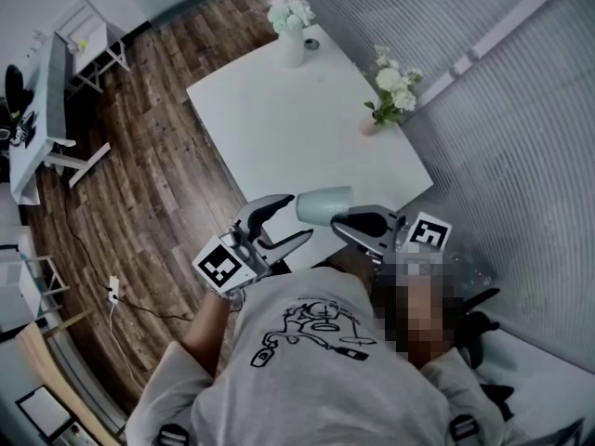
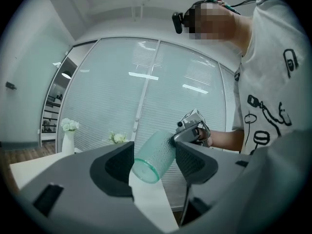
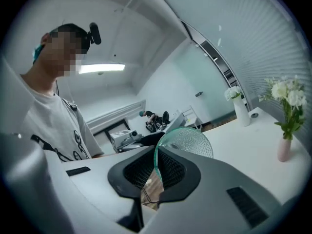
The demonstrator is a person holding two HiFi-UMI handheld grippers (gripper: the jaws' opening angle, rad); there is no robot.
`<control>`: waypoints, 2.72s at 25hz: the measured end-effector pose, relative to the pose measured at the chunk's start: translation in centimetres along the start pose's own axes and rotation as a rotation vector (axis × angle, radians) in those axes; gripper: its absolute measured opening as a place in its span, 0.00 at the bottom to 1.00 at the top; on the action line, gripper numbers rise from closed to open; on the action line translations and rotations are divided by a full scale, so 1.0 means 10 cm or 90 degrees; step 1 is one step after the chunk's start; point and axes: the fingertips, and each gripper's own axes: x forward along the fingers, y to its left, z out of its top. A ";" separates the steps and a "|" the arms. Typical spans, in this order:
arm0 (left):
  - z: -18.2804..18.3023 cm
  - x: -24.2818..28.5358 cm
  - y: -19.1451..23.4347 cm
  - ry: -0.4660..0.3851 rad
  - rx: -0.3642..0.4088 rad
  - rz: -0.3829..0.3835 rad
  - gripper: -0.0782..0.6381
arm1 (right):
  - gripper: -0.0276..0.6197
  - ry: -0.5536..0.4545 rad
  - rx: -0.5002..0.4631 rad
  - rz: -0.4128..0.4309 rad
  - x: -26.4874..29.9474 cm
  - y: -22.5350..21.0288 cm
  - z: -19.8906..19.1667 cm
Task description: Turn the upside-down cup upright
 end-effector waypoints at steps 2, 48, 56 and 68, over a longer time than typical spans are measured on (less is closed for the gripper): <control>0.02 0.00 -0.02 -0.005 0.003 -0.016 0.50 | 0.11 -0.023 0.031 0.037 -0.02 0.04 0.02; 0.19 0.06 -0.27 -0.041 0.050 -0.161 0.54 | 0.26 -0.065 0.114 0.228 -0.11 0.39 0.24; 0.21 0.06 -0.21 -0.044 0.044 -0.149 0.54 | 0.38 -0.017 0.044 0.145 -0.17 0.33 0.21; 0.18 0.08 -0.09 -0.049 0.035 -0.132 0.54 | 0.49 0.145 -0.200 -0.092 -0.09 0.06 0.04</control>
